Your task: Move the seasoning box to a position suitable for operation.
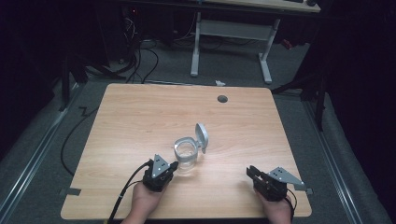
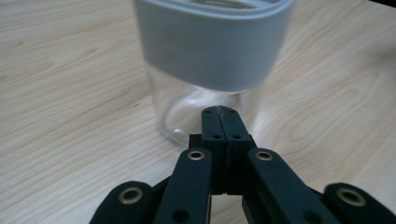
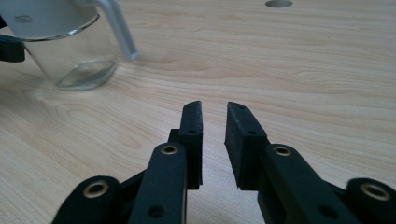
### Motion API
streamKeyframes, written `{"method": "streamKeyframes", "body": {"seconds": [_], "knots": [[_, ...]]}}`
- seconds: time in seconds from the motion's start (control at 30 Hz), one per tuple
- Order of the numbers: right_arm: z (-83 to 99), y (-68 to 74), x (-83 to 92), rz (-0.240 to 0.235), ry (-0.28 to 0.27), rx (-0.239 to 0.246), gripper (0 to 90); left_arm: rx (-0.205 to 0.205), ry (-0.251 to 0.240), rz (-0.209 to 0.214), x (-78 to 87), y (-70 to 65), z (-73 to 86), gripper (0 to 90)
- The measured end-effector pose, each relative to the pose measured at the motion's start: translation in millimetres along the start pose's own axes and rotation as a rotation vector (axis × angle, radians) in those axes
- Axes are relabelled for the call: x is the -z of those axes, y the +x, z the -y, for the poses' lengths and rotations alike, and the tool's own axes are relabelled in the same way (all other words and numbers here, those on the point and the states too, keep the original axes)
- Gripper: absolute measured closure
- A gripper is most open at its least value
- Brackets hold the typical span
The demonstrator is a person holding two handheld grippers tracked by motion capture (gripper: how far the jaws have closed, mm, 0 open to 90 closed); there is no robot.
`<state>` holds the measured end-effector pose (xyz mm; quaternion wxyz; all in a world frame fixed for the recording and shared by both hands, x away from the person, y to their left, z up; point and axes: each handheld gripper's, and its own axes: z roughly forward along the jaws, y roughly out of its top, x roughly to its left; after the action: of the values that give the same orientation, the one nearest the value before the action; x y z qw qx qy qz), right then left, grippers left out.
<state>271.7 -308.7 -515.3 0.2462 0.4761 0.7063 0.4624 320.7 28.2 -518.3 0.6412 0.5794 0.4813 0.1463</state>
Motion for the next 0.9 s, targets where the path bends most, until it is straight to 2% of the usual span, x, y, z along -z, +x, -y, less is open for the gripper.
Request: {"method": "streamKeyframes", "body": {"seconds": [0.03,0.17,0.33,0.37,0.4,0.47,0.5,0.57,0.67,0.7,0.77,0.87,0.9], "knots": [[0.2,-0.1,-0.8,-0.006,0.001,-0.006,79.1,-0.012,0.012,0.026,-2.1,-8.2,2.6,90.0],[0.8,1.5,-2.6,-0.003,0.010,-0.003,82.3,-0.023,0.008,0.046,-2.2,-14.2,4.3,90.0],[0.6,6.8,-6.3,0.004,0.033,0.012,89.6,-0.023,-0.019,-0.009,3.3,4.9,-2.3,90.0],[0.6,6.8,-6.3,0.004,0.033,0.012,89.6,-0.023,-0.019,-0.009,3.3,4.9,-2.3,90.0],[0.2,9.7,-8.4,0.007,0.045,0.017,90.0,-0.027,-0.034,-0.045,2.3,16.6,-6.8,90.0],[-0.2,13.1,-10.4,0.006,0.053,0.022,90.0,-0.020,-0.052,-0.072,-2.4,26.9,-12.0,90.0],[-0.3,14.1,-11.2,0.003,0.053,0.026,90.0,-0.004,-0.059,-0.087,-7.7,34.4,-16.7,90.0],[-0.2,16.5,-13.0,-0.004,0.055,0.034,90.0,0.003,-0.051,-0.093,-18.3,43.7,-23.0,90.0],[1.0,17.0,-13.6,-0.011,0.061,0.032,89.8,0.014,-0.044,-0.091,-33.5,50.9,-29.8,90.0],[1.0,17.0,-13.6,-0.011,0.061,0.032,89.8,0.014,-0.044,-0.091,-33.5,50.9,-29.8,90.0],[2.1,14.5,-13.0,-0.009,0.059,0.025,89.4,0.046,-0.054,-0.087,-48.6,54.9,-33.6,90.0],[3.2,12.2,-11.5,-0.012,0.056,0.015,89.0,0.058,-0.035,-0.080,-55.8,53.6,-31.1,90.0],[3.4,12.3,-11.2,-0.011,0.059,0.010,89.0,0.050,-0.029,-0.071,-56.7,51.0,-29.7,90.0]]}}
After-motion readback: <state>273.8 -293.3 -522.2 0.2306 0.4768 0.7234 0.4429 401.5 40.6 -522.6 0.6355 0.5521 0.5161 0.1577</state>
